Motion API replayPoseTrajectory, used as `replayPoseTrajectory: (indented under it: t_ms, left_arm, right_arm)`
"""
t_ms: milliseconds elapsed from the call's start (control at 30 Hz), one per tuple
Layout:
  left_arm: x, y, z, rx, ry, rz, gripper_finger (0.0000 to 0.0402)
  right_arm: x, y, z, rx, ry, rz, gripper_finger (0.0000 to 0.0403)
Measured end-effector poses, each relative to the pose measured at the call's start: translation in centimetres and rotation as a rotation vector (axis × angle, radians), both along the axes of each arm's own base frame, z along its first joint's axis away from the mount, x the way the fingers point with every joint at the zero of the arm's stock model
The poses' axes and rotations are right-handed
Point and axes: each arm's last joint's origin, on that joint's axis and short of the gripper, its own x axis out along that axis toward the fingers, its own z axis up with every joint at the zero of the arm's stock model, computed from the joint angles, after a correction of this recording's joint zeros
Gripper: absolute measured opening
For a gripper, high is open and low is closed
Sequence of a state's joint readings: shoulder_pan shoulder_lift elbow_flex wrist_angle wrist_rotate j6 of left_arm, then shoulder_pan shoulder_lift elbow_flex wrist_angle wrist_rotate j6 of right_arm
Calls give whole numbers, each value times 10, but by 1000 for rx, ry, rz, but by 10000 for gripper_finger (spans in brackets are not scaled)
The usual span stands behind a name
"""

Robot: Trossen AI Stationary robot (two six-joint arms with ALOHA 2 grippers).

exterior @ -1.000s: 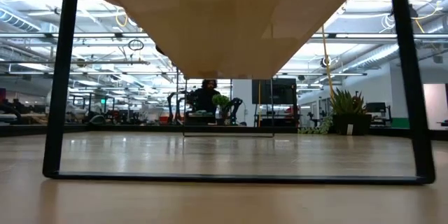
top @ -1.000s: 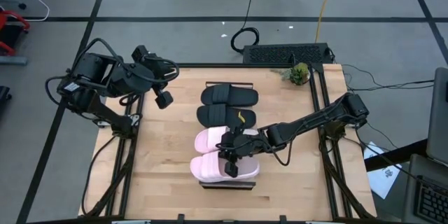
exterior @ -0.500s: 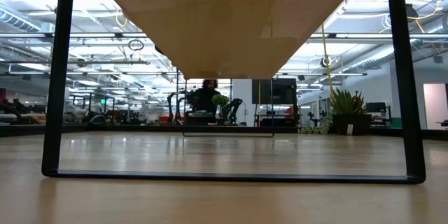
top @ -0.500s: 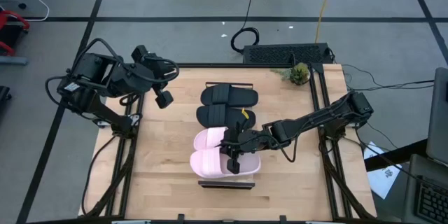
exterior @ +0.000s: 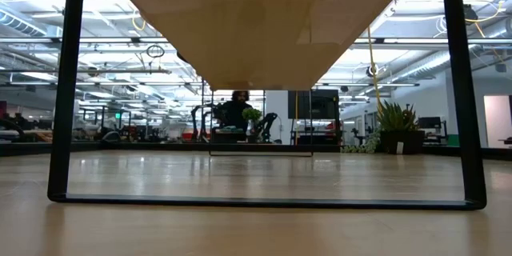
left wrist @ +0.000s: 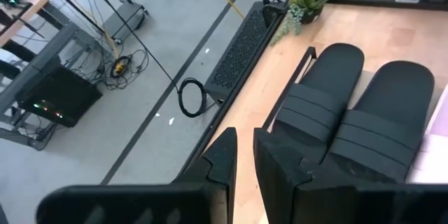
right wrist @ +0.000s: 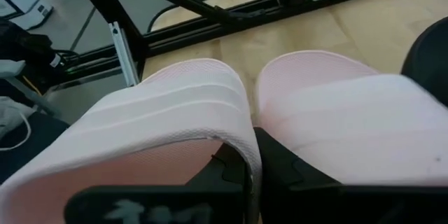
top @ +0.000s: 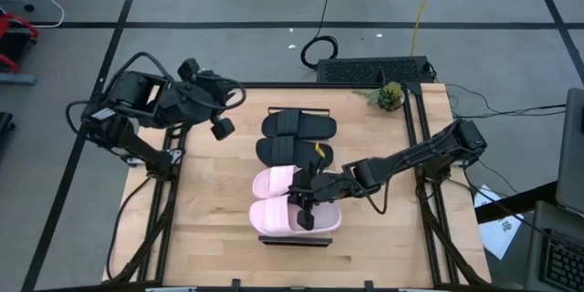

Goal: Pick and place slides into the shelf
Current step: Put the pink slide on the shelf

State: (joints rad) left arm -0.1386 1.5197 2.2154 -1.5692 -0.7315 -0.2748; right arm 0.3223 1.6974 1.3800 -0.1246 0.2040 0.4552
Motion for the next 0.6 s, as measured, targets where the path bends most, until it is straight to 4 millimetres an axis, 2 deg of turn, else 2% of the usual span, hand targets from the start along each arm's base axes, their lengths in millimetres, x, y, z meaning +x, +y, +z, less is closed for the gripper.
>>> replayPoseTrajectory:
  t_ms: [433,600]
  left_arm:
    - [5,4,-2,-5,16,7,53]
    - [5,3,-3,-6,18,4,53]
  right_arm:
    - [-3,3,-2,-23,25,-18,0]
    - [1,5,-10,-27,45,-20,0]
